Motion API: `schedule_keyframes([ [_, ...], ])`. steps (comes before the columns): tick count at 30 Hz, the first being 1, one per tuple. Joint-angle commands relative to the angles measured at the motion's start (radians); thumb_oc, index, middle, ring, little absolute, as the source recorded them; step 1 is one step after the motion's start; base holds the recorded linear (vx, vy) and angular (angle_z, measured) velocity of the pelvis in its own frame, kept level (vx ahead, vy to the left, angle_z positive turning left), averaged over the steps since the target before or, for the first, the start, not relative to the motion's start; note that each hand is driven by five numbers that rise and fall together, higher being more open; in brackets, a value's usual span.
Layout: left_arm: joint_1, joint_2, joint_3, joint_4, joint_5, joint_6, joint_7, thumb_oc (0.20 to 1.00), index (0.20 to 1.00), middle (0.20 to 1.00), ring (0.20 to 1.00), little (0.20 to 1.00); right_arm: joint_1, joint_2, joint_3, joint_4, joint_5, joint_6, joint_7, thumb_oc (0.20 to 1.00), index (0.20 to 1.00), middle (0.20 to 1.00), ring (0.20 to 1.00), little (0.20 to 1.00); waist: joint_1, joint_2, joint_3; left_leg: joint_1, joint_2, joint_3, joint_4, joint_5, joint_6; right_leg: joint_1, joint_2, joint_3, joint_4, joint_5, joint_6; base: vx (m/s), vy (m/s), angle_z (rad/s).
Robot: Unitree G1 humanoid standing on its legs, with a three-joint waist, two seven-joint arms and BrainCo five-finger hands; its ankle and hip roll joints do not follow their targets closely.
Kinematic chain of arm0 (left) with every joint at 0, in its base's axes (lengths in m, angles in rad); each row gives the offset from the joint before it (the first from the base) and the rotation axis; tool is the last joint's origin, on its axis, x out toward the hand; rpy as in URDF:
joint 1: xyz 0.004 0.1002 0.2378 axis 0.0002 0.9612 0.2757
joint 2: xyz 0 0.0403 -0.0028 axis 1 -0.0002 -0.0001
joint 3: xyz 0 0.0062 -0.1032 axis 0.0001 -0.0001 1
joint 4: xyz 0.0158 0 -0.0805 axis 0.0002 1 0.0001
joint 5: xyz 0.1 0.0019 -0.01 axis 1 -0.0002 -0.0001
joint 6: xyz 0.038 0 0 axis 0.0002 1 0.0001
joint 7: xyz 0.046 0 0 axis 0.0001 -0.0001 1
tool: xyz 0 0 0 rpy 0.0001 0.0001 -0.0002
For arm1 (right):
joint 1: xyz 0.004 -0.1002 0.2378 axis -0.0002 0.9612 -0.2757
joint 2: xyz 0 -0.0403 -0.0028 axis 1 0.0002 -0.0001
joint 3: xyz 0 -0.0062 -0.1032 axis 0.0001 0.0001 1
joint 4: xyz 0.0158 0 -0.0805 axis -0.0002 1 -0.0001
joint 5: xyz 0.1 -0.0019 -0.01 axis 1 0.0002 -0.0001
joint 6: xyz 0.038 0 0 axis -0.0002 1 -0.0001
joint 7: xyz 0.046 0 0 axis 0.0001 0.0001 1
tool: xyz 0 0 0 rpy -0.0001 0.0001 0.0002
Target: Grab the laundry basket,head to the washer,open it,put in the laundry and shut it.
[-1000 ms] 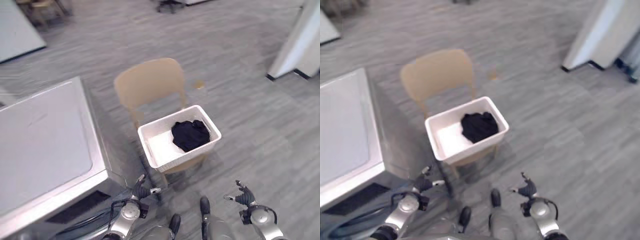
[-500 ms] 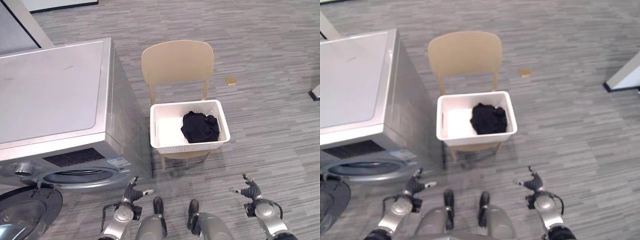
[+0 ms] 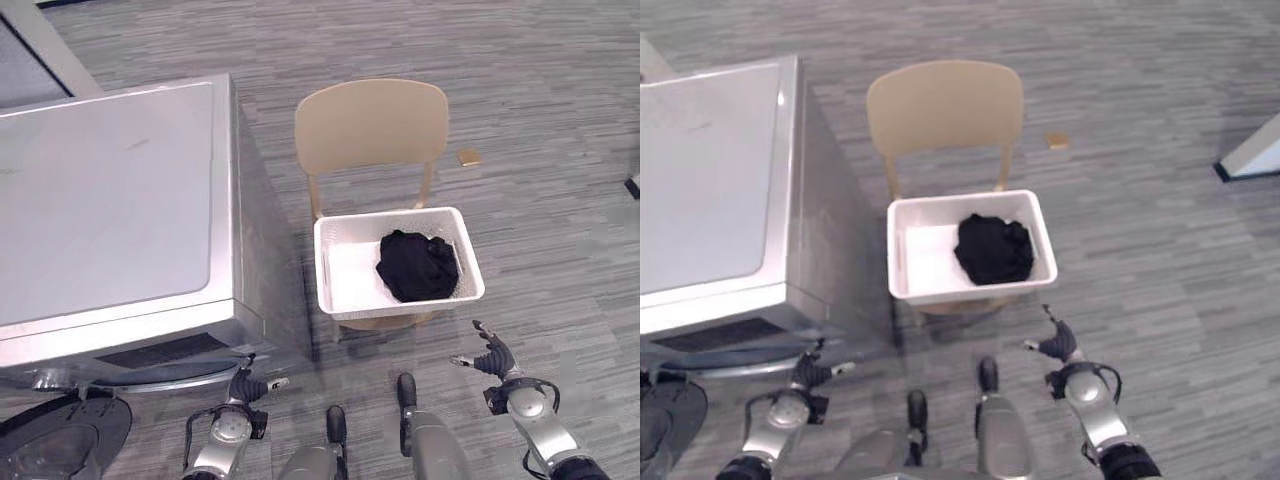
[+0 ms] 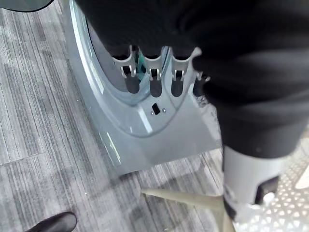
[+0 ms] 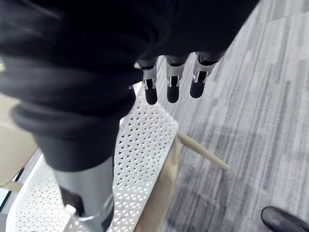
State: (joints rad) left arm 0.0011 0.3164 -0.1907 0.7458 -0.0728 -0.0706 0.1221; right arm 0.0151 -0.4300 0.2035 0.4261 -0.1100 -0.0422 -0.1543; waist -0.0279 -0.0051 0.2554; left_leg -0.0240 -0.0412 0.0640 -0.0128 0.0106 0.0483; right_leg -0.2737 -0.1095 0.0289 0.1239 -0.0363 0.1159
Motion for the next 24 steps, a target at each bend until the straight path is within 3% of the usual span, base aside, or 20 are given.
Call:
schedule_keyframes([
  [1,0.048,0.030,0.012,-0.049,0.019,-0.035,0.018,1.000,1.000,1.000,1.000,1.000,-0.075,-0.075,-0.004,-0.086,-0.078,-0.041,-0.006,1.000,1.000,1.000,1.000,1.000,0.025,-0.029,-0.020,-0.074,-0.002,-0.015,0.118,-0.126,-0.032,0.072,0.007,-0.030,-0.004,0.007,0.024,0.02,-0.155,0.37],
  [8,0.059,0.036,0.009,-0.040,0.032,-0.041,0.015,1.000,1.000,1.000,1.000,1.000,-0.172,-0.197,0.056,-0.157,-0.204,-0.047,-0.006,1.000,1.000,1.000,1.000,1.000,0.050,-0.025,-0.021,-0.099,0.017,-0.049,0.094,-0.096,-0.053,0.082,0.010,-0.075,-0.035,0.007,0.012,0.01,-0.093,0.12],
  [10,0.056,0.039,-0.012,-0.027,0.031,-0.051,0.018,1.000,1.000,1.000,1.000,1.000,-0.260,-0.252,0.127,-0.106,-0.232,-0.042,-0.007,1.000,1.000,1.000,1.000,1.000,0.076,-0.018,-0.015,-0.116,0.019,-0.076,0.067,-0.071,-0.062,0.079,0.010,-0.103,-0.055,0.009,0.006,0.01,-0.056,0.27],
  [17,0.036,0.043,-0.038,-0.012,-0.005,-0.068,0.028,1.000,1.000,1.000,1.000,1.000,-0.422,-0.239,0.245,0.105,-0.245,-0.020,-0.034,1.000,1.000,1.000,1.000,1.000,0.120,-0.007,0.011,-0.160,0.016,-0.112,0.050,-0.037,-0.070,0.061,0.007,-0.135,-0.077,0.019,-0.002,-0.02,-0.011,0.27],
  [18,0.018,0.051,-0.056,-0.002,-0.033,-0.081,0.037,1.000,1.000,1.000,1.000,1.000,-0.498,-0.200,0.278,0.243,-0.220,-0.001,-0.050,1.000,1.000,1.000,1.000,1.000,0.152,0.002,0.029,-0.200,0.013,-0.136,0.035,-0.010,-0.076,0.034,0.005,-0.159,-0.087,0.028,-0.003,-0.05,-0.014,0.27],
  [20,0.017,0.051,-0.055,-0.002,-0.033,-0.081,0.037,1.000,1.000,1.000,1.000,1.000,-0.500,-0.199,0.280,0.246,-0.220,-0.002,-0.051,1.000,1.000,1.000,1.000,1.000,0.150,0.002,0.028,-0.202,0.013,-0.137,0.035,-0.009,-0.076,0.033,0.004,-0.160,-0.087,0.028,-0.003,-0.03,-0.005,0.40],
  [21,0.005,0.057,-0.068,0.008,-0.053,-0.090,0.043,1.000,1.000,1.000,1.000,1.000,-0.584,-0.191,0.307,0.369,-0.227,0.021,-0.079,1.000,1.000,1.000,1.000,1.000,0.178,0.011,0.042,-0.230,0.012,-0.154,0.017,0.014,-0.082,0.013,0.001,-0.178,-0.096,0.033,-0.004,-0.01,-0.001,0.45],
  [24,-0.009,0.058,-0.076,0.015,-0.070,-0.098,0.052,1.000,1.000,1.000,1.000,1.000,-0.645,-0.182,0.324,0.470,-0.249,0.040,-0.117,1.000,1.000,1.000,1.000,1.000,0.192,0.019,0.050,-0.252,0.010,-0.167,0.006,0.027,-0.085,-0.006,-0.001,-0.188,-0.098,0.036,-0.005,-0.01,0.006,0.31],
])
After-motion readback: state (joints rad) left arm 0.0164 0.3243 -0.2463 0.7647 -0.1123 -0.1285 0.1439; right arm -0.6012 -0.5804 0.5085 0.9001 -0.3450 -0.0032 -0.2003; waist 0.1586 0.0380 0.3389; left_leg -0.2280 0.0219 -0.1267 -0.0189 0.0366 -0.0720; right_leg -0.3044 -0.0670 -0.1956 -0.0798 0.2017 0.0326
